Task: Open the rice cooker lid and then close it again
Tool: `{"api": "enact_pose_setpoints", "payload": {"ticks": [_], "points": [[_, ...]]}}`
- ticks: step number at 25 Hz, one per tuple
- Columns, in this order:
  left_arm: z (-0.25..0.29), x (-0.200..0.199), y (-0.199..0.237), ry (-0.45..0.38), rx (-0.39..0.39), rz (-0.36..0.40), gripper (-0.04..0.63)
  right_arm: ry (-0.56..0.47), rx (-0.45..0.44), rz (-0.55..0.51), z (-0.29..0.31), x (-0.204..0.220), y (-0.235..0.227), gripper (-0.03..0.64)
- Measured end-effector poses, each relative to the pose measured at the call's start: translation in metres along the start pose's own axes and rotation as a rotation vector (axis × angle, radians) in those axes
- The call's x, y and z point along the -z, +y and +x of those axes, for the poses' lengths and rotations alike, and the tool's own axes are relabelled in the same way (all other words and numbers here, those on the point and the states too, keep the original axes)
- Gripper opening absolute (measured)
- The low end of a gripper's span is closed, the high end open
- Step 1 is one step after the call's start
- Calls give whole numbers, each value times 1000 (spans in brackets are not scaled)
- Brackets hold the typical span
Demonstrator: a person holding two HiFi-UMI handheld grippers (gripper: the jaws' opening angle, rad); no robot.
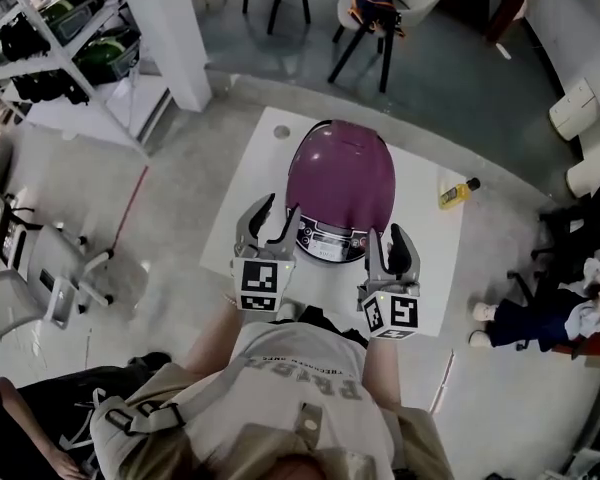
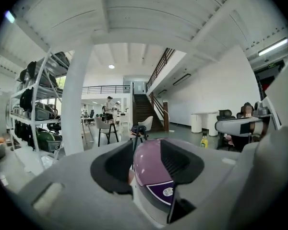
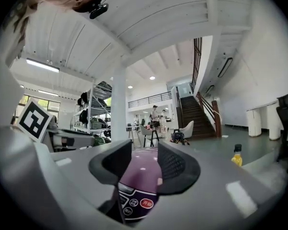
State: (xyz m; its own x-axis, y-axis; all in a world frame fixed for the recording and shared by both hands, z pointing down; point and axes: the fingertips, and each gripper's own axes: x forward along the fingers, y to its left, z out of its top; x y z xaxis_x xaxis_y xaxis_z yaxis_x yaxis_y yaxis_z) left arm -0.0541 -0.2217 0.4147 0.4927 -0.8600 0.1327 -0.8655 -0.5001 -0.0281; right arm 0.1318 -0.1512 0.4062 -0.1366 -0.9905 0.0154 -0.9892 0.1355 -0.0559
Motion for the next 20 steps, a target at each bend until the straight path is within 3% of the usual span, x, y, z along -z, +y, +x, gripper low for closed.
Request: {"api": "enact_pose_setpoints", "payload": {"ticks": [4,10,20], "points": [[-1,-5,5,-18,-19,27,158,-17,42,-22,-1,-6,1,118],[-7,-16,16,-62,-77,74,11,-51,99,-102,-5,-17,3,6],[-7,-28,9,-110,-51,142,9,-98,111,-142,-7,-31,5,2]]}}
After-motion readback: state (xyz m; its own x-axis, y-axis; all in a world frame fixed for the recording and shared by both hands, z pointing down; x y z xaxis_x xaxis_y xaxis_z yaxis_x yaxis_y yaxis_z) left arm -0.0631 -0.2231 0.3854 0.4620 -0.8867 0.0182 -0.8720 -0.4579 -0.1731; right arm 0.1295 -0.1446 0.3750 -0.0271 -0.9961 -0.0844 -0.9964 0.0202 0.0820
